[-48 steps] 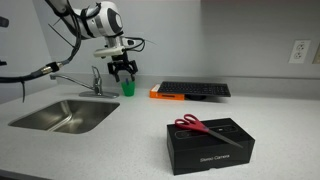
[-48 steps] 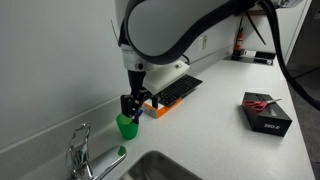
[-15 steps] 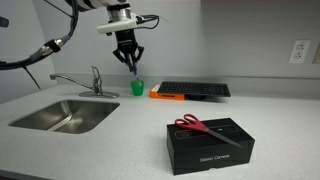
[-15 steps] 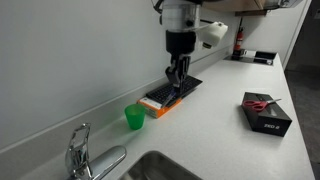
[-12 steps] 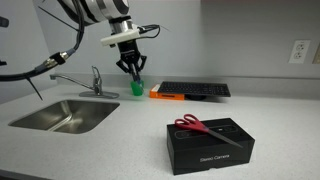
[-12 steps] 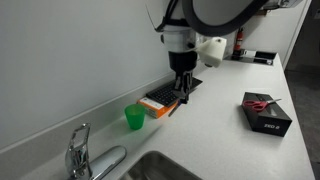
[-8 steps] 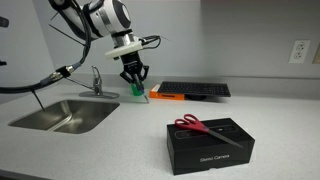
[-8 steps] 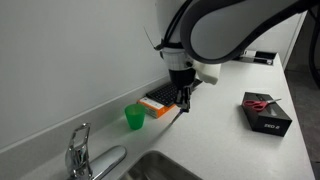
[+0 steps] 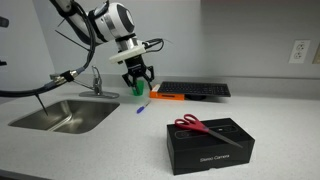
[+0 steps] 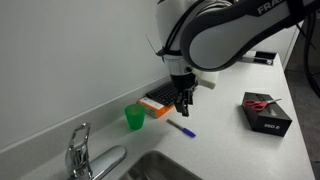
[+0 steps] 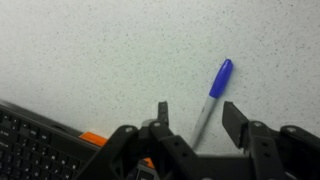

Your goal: Pick up the pen from the green cup and put it on the countertop.

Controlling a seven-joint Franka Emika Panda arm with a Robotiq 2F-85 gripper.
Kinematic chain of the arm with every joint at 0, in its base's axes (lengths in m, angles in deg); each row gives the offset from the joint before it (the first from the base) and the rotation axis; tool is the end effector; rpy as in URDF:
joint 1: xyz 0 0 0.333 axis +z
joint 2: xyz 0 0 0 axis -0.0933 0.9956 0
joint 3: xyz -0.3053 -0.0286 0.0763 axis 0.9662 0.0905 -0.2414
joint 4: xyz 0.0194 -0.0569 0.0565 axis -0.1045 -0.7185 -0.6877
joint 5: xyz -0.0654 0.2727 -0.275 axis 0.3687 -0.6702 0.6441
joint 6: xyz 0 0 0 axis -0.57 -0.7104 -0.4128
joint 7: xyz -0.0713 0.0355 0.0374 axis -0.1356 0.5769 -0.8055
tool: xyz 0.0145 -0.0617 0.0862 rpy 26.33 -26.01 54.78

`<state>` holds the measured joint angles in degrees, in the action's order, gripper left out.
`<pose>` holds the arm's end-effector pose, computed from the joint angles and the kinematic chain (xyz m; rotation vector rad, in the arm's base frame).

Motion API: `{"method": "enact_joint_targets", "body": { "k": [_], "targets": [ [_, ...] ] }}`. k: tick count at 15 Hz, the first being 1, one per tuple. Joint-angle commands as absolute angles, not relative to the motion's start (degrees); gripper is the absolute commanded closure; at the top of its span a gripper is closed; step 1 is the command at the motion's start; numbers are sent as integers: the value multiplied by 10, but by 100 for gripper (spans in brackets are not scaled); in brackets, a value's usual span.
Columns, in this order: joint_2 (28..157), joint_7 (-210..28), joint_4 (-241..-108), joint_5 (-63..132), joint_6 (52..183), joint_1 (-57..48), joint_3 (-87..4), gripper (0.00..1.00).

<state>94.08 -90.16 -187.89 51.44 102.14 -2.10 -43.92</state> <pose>0.6218 0.0058 0.3505 2.8233 0.2217 -0.0938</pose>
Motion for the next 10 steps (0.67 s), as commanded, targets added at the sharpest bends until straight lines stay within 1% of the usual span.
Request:
{"method": "enact_joint_targets", "body": {
  "k": [1, 2, 3, 6, 7, 10],
  "targets": [
    [941, -910, -1861, 516, 1007, -21, -434, 8],
    [943, -910, -1855, 513, 1004, -22, -433, 1],
    [944, -911, -1850, 511, 1002, -22, -432, 0],
    [950, -910, -1831, 498, 985, -25, -431, 0],
    [942, -904, -1854, 510, 1006, -23, -431, 0],
    [942, -904, -1846, 509, 998, -23, -431, 0]
  ]
}}
